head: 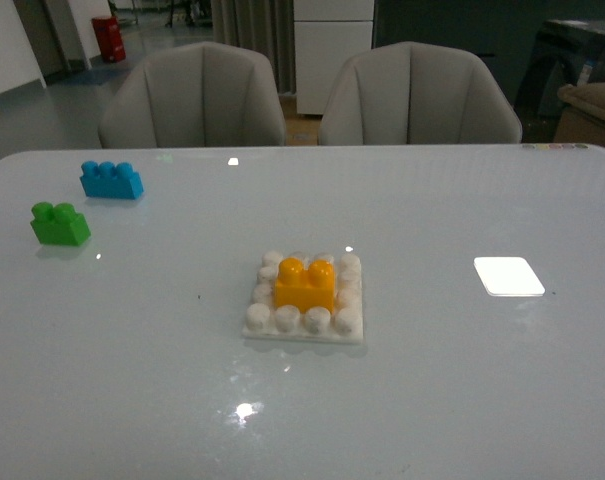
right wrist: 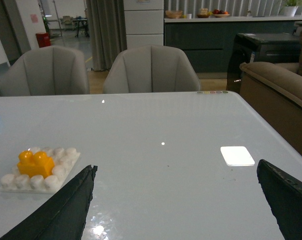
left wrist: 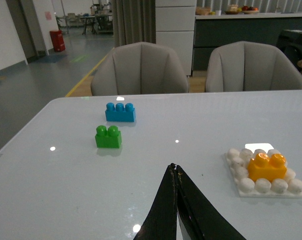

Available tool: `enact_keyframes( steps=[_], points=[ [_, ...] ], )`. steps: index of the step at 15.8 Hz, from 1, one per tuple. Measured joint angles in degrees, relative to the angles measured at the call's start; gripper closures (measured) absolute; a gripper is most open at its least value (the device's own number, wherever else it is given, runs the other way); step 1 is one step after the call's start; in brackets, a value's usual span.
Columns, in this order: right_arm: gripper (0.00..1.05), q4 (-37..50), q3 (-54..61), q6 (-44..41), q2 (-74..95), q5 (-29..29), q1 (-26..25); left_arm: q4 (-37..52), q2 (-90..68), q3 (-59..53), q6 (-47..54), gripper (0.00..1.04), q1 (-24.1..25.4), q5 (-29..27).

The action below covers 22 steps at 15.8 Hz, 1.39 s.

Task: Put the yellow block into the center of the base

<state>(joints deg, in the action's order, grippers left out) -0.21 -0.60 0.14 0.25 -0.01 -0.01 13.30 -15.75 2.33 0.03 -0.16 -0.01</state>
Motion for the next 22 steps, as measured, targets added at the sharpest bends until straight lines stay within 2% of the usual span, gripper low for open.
enact_keyframes(
  steps=[8, 9, 10, 15, 16, 17, 19, 22],
  points=[
    [0.06, 0.00, 0.00, 0.00, 0.00, 0.00, 0.00, -3.76, 6.21, -1.75, 0.00, 1.03, 0.11, 0.02],
    [0.06, 0.02, 0.00, 0.00, 0.00, 0.00, 0.00, -7.08, 8.33, -1.57, 0.00, 1.03, 0.11, -0.09],
    [0.06, 0.00, 0.00, 0.02, 0.00, 0.02, 0.00, -14.08, 14.14, -1.70, 0.00, 1.03, 0.11, 0.00],
    [0.06, 0.04, 0.00, 0.00, 0.00, -0.02, 0.00, -13.46, 15.50, -1.70, 0.00, 1.03, 0.11, 0.00],
    [0.06, 0.04, 0.00, 0.00, 0.00, -0.02, 0.00, -13.49, 15.50, -1.70, 0.00, 1.00, 0.11, 0.00],
    [0.06, 0.02, 0.00, 0.00, 0.00, 0.00, 0.00, -13.46, 15.50, -1.70, 0.00, 0.78, 0.11, 0.00],
    [0.06, 0.02, 0.00, 0.00, 0.00, 0.00, 0.00, -13.46, 15.50, -1.70, 0.00, 0.06, 0.11, 0.00],
    [0.06, 0.02, 0.00, 0.00, 0.00, 0.00, 0.00, -13.46, 15.50, -1.70, 0.00, 0.07, 0.11, 0.00]
  ],
)
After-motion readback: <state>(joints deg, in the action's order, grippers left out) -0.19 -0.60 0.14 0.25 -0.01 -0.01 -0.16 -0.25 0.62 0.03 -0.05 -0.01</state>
